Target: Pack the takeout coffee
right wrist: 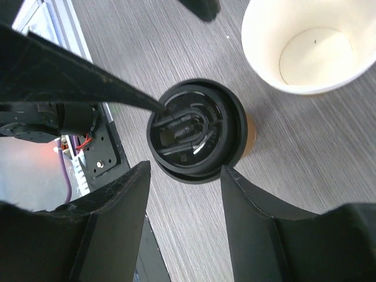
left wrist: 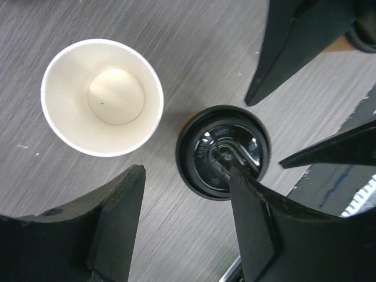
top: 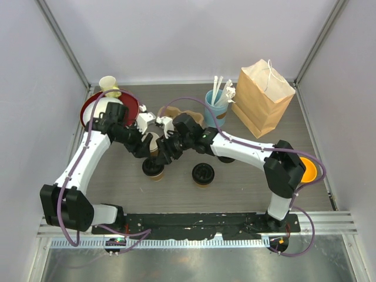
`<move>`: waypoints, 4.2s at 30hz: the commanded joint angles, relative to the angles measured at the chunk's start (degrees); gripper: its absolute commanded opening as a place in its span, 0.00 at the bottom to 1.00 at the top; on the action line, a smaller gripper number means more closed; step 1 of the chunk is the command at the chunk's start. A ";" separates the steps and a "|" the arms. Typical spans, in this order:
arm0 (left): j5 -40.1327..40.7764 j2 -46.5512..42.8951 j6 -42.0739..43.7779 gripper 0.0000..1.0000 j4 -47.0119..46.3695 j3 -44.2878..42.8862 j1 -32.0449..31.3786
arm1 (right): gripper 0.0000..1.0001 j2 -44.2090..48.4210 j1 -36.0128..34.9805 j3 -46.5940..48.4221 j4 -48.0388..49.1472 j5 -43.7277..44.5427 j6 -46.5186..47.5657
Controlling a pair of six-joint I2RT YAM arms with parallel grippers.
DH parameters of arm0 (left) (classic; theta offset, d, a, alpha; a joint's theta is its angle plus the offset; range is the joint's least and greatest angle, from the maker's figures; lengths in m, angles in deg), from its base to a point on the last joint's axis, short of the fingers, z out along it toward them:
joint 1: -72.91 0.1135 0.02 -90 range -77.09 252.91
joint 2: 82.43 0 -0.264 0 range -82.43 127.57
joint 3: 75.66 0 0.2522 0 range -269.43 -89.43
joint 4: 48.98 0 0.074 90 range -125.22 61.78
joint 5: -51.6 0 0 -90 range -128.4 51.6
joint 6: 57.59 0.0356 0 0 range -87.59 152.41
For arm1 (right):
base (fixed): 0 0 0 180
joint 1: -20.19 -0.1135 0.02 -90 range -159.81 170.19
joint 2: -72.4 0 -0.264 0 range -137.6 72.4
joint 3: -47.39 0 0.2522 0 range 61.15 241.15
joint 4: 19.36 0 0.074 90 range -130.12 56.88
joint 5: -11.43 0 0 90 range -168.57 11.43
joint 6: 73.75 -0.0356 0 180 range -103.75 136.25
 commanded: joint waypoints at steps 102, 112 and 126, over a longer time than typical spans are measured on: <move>-6.87 3.71 -6.51 0.66 2.40 3.99 9.12 | 0.59 -0.80 -11.78 -6.32 1.94 3.00 76.36; -6.43 2.74 -5.37 0.66 5.75 1.26 9.12 | 0.68 2.45 -11.78 -4.47 2.65 -2.19 71.53; -1.34 0.81 -8.44 0.66 4.17 1.00 12.28 | 0.27 2.46 -8.18 -0.43 10.72 -8.17 48.00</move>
